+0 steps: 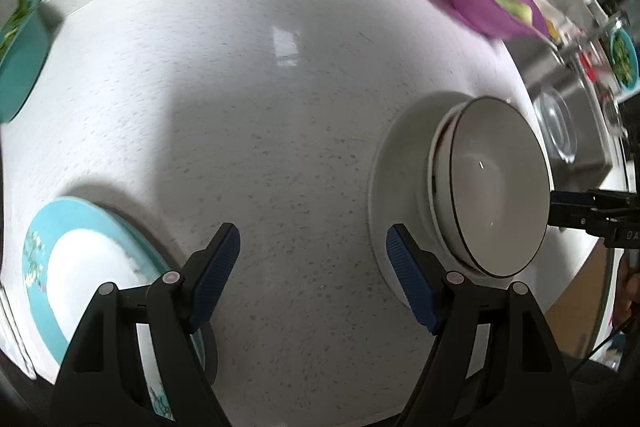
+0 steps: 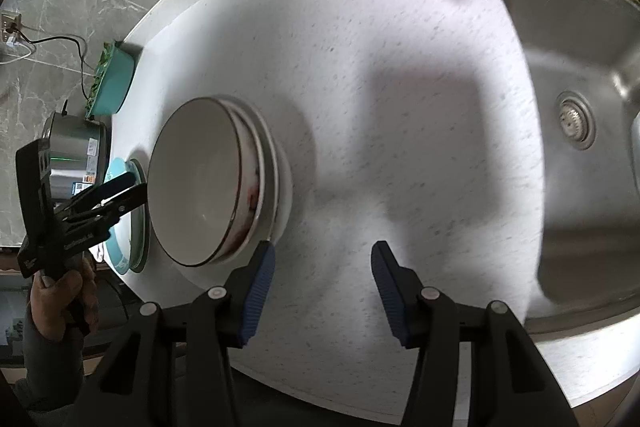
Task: Organize plates and bowls
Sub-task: 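Close the left tool on the bowl stack rim while the right tool grips it too, then carry the bowl stack with both tools over the teal-rimmed plate stack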
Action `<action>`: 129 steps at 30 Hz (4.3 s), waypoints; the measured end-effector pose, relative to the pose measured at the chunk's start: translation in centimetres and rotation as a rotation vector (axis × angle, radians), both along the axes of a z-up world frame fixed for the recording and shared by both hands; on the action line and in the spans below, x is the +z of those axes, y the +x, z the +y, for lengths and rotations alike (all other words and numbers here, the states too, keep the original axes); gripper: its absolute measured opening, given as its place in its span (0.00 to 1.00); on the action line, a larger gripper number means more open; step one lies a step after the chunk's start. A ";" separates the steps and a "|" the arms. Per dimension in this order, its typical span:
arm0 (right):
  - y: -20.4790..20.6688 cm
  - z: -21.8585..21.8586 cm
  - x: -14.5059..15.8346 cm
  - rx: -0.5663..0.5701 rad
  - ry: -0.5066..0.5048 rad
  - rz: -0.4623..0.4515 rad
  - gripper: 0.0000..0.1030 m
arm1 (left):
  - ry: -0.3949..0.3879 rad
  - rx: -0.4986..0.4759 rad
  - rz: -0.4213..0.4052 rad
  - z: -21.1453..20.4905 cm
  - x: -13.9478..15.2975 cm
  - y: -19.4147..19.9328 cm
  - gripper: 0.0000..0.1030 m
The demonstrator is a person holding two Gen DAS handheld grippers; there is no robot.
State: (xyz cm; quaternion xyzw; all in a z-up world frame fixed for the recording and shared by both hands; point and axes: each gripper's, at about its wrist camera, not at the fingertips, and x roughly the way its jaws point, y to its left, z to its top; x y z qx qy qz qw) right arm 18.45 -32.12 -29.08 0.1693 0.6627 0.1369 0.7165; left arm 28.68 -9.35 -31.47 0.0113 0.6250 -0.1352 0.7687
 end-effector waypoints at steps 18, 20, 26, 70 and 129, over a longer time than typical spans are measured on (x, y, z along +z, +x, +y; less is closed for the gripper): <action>0.8 2.0 -2.6 -0.057 0.017 -0.001 0.44 | 0.037 -0.110 0.008 -1.5 -4.5 3.7 0.73; 1.1 2.0 -2.9 -0.070 0.016 -0.019 0.44 | 0.043 -0.119 -0.001 -1.7 -4.7 3.8 0.73; 1.5 2.3 -3.7 -0.074 0.014 -0.064 0.43 | 0.001 -0.123 0.007 -1.4 -5.2 4.3 0.74; 2.1 1.5 -3.2 -0.094 0.053 -0.147 0.21 | -0.108 -0.188 -0.026 -6.3 -5.0 5.5 0.11; 1.4 14.2 7.0 0.291 0.086 -0.295 0.21 | -0.068 0.184 -0.209 10.8 8.5 -7.0 0.11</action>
